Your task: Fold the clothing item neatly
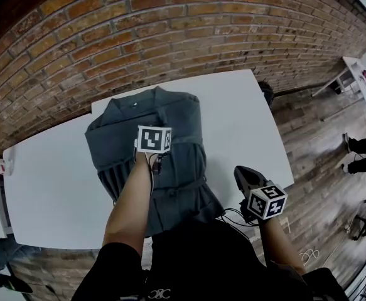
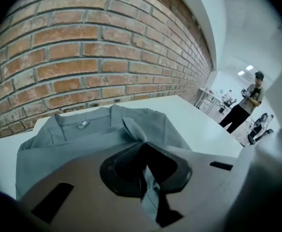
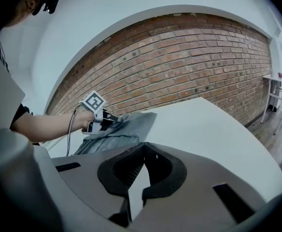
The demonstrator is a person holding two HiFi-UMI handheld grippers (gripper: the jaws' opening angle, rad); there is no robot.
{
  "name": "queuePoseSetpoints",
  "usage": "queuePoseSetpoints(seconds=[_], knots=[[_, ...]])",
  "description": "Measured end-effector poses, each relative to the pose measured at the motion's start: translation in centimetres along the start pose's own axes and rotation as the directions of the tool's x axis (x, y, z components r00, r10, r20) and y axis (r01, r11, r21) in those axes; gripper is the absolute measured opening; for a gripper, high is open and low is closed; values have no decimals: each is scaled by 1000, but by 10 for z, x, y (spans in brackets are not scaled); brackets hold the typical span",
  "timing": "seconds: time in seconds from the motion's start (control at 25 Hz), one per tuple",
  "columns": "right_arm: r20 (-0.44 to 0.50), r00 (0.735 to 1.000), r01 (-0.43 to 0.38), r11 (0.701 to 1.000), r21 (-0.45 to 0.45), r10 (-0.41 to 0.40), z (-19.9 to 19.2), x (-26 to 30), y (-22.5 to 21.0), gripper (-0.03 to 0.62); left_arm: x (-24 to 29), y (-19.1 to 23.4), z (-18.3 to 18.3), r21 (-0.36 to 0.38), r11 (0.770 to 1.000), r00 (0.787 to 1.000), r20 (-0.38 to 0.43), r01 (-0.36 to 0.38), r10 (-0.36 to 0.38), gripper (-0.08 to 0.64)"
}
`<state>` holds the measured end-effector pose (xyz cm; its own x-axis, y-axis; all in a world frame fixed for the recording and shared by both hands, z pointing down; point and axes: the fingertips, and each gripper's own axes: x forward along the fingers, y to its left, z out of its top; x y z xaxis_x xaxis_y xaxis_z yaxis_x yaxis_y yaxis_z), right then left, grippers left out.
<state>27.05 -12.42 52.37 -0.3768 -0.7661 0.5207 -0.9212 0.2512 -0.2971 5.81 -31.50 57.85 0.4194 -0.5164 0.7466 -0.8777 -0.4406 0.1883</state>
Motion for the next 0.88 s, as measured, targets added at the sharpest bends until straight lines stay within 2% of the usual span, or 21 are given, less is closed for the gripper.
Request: queuePoseSetpoints(seconds=[0.08, 0.16, 0.24, 0.28, 0.48, 0.6, 0.68, 0.8, 0.88], knots=[[-5, 1000, -2, 1000, -1, 2, -1, 0, -4, 2, 10, -6, -10, 17, 1000, 1000, -25, 12, -12, 18], [-12, 1000, -8, 1000, -6, 7, -1, 1, -5, 2, 16, -13, -16, 3, 999, 999, -29, 44, -44, 38], [-18, 1000, -16, 1000, -12, 15, -1, 4, -4, 2, 20, -18, -20, -21, 997, 997, -32, 73, -74, 157], [-19, 1000, -22, 1000, -15, 21, 0, 7, -3, 2, 21, -20, -21, -31, 996, 996, -32, 84, -85, 190], [-25, 998, -65, 997, -31, 64, 4, 20, 16, 2, 0, -18, -14, -80, 988, 991, 41, 132, -129, 192], [-28, 996, -82, 996, -34, 81, 6, 29, 27, 2, -22, 9, -5, -109, 988, 989, 112, 110, -98, 192], [-26, 996, -89, 995, -35, 88, 8, 35, 36, 2, -31, 39, -5, -144, 987, 990, 129, 75, -56, 190], [-28, 995, -97, 995, -37, 96, 8, 40, 48, 2, -27, 78, -15, -176, 983, 997, 69, 42, -30, 187], [-37, 995, -97, 995, -38, 95, 5, 40, 54, 2, -17, 93, -26, -163, 986, 1000, -4, 21, -22, 124]])
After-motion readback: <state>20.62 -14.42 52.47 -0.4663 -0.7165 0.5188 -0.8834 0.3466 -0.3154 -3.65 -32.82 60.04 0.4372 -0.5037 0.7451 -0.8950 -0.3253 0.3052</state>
